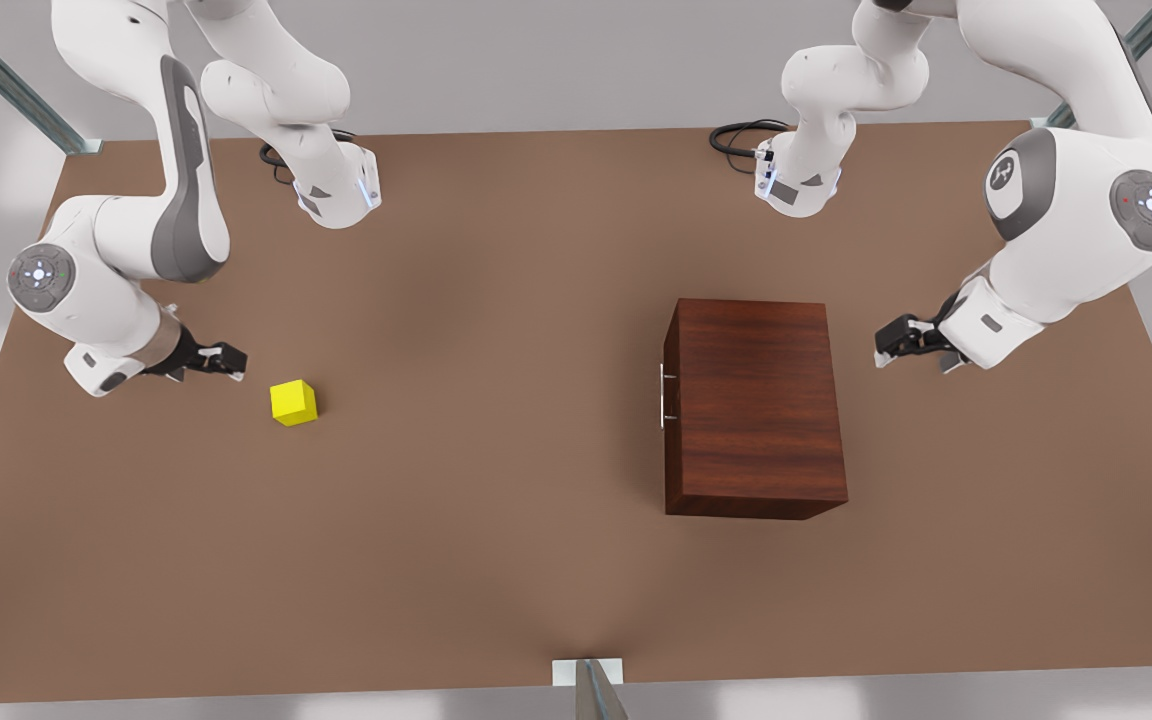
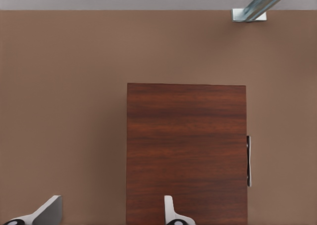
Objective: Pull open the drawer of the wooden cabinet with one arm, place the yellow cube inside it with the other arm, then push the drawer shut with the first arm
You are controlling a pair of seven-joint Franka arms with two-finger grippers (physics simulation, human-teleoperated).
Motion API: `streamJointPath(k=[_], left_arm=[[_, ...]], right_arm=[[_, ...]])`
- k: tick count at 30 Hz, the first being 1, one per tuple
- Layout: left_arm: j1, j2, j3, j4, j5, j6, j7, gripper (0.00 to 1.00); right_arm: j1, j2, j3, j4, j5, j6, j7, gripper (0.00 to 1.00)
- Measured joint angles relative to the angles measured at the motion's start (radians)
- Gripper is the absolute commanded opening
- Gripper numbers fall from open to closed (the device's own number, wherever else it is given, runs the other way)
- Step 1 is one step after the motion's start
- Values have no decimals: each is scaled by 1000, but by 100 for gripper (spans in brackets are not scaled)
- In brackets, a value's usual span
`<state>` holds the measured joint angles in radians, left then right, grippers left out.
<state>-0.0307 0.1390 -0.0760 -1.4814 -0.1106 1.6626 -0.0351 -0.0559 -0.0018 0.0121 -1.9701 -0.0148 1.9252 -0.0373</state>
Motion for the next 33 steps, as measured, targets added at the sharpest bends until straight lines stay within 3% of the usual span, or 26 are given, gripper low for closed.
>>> streamJointPath(k=[4,10,14,22,33], left_arm=[[-31,10,1,-5,31,5,-3,100],[-467,113,-3,59,132,-30,-114,100],[-611,256,-3,131,194,-34,-237,100],[-687,439,-1,185,347,7,-514,100],[-712,519,-2,172,509,30,-751,100]], right_arm=[[-8,17,2,42,-4,-9,35,100],[3,134,-2,47,-2,24,321,100],[-14,154,-2,-51,17,120,491,100],[-99,124,-4,-260,30,362,757,100],[-119,167,1,-331,68,553,994,100]])
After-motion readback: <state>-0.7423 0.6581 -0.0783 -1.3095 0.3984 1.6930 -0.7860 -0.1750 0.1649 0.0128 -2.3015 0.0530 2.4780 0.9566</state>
